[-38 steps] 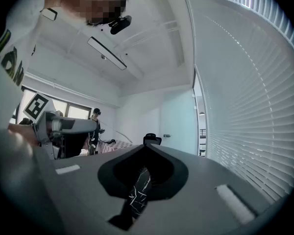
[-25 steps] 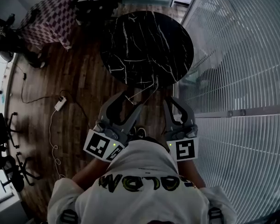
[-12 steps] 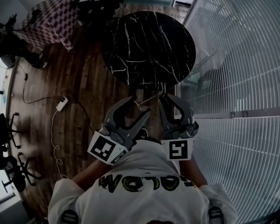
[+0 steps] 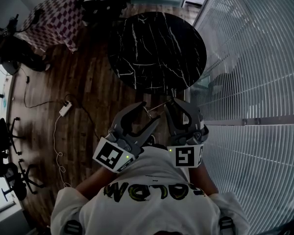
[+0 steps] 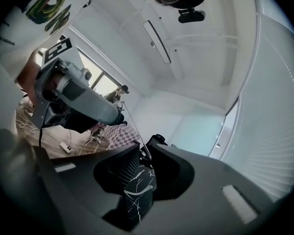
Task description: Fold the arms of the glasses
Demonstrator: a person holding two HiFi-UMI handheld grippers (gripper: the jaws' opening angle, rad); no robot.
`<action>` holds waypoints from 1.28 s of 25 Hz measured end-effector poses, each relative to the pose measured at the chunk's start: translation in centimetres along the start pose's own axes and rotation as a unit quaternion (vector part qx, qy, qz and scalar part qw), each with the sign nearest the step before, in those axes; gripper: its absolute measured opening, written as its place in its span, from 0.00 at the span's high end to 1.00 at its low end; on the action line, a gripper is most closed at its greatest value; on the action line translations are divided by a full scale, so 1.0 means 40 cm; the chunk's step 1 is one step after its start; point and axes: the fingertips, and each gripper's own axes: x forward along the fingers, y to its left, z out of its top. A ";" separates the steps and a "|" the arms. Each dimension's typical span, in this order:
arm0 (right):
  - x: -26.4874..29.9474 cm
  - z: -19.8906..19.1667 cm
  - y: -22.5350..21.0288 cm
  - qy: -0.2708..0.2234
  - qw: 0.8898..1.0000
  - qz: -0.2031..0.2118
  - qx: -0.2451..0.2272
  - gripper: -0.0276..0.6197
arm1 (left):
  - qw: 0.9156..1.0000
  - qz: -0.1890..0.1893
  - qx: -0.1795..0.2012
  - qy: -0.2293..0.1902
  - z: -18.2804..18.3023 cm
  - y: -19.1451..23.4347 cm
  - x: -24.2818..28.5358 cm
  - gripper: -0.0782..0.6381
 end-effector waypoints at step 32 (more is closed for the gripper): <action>-0.020 -0.009 -0.062 0.011 0.999 -0.019 0.036 0.84 | 0.999 -0.020 0.025 0.003 -0.005 -0.020 0.000 0.59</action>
